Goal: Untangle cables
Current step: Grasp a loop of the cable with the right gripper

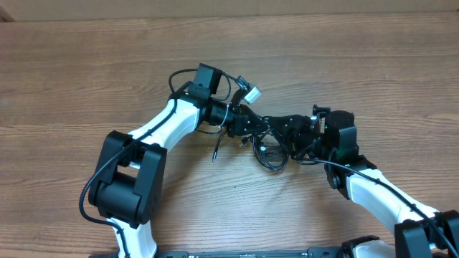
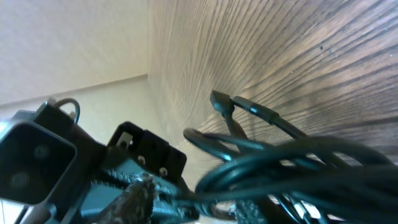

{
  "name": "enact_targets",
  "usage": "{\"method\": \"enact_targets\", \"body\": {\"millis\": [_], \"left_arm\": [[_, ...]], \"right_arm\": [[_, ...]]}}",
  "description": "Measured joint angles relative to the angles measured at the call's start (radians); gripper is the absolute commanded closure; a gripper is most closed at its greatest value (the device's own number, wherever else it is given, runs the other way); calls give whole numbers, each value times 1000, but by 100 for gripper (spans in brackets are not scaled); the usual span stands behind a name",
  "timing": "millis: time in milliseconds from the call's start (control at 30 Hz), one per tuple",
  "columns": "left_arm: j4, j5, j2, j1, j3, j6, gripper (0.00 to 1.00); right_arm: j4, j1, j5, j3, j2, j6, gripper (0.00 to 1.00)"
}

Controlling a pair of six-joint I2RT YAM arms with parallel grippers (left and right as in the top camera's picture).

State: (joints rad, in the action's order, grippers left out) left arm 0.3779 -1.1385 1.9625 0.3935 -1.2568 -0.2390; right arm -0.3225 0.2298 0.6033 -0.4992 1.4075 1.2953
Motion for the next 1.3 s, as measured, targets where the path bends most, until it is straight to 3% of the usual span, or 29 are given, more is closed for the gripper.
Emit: {"method": "enact_targets", "body": {"millis": [200,367,433,667,867,1200,1300], "left_arm": [[-10,-4,0,24,-1,0,96],[-11,-2,0,22,-3,0,95],[-11,-4,0,16,-3,0,90],[-11,-14,0,-77,-3,55,80],[-7,-14,0,-206,-3,119,61],[26,-10,0,-238,-3,136,60],[53,-14,0,-238,-3,127,54]], "right_arm": [[2,0,-9,0,0,10,96],[4,-1,-16,2,0,0,96],[2,-1,-12,2,0,-32,96],[3,-1,67,1,0,-234,96],[6,-1,158,1,0,-397,96],[-66,-1,482,1,0,-747,96],[-66,-1,548,1,0,-827,96]]}}
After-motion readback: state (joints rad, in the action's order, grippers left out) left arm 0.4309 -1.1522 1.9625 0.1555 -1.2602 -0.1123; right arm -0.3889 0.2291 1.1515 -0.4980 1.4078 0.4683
